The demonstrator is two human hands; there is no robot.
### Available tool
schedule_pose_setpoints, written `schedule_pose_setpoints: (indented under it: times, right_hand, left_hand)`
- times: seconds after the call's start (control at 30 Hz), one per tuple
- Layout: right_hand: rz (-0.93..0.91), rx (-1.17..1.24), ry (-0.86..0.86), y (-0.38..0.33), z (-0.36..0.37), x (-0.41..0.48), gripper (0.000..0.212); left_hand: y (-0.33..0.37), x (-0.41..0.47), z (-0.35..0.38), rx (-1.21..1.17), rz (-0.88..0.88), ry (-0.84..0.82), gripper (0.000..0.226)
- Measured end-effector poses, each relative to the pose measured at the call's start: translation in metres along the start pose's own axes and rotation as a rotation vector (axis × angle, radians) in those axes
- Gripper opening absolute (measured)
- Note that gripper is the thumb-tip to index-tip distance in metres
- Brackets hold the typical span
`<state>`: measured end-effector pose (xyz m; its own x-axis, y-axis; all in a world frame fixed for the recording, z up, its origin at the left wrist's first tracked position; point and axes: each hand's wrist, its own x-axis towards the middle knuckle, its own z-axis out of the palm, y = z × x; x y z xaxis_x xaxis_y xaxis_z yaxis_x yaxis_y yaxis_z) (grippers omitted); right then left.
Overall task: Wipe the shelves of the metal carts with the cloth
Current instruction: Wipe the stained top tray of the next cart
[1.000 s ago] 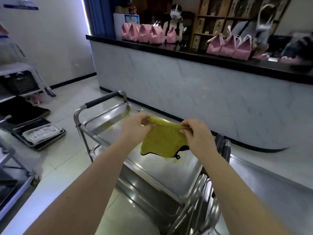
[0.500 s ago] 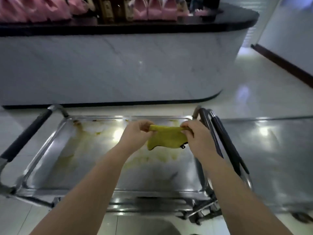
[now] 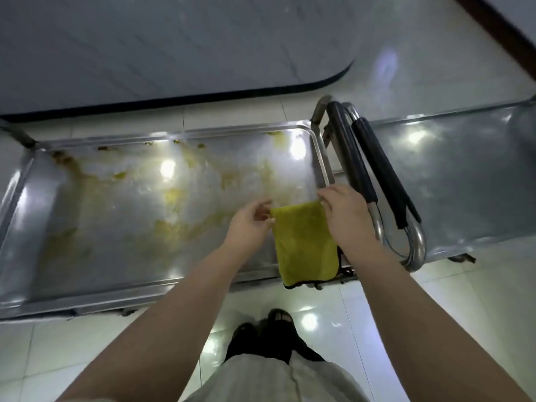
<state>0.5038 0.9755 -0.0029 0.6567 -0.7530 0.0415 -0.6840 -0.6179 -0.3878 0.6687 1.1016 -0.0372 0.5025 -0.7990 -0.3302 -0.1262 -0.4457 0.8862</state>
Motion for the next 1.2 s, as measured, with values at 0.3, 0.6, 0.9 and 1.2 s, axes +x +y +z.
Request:
schedule_pose_setpoints:
  times: [0.3,0.6,0.9,1.2]
  right_hand:
    - [0.142,-0.220,-0.409,0.028,0.129,-0.041,0.070]
    - [0.042,-0.355,-0.369,0.045,0.157,-0.025,0.071]
    - [0.236,-0.310,-0.270,0.002,0.178,0.008,0.073]
    - [-0.078,-0.292,-0.301,-0.046,0.196,-0.005,0.072]
  left_hand:
    - [-0.130,0.028,-0.004,1.029,0.050,0.071,0.057]
    - [-0.151,0.038,-0.012,1.083,0.044,0.157,0.056]
    - [-0.153,0.036,-0.012,1.057,0.053,0.162,0.057]
    - [-0.146,0.035,-0.014,1.038,0.008,0.146,0.068]
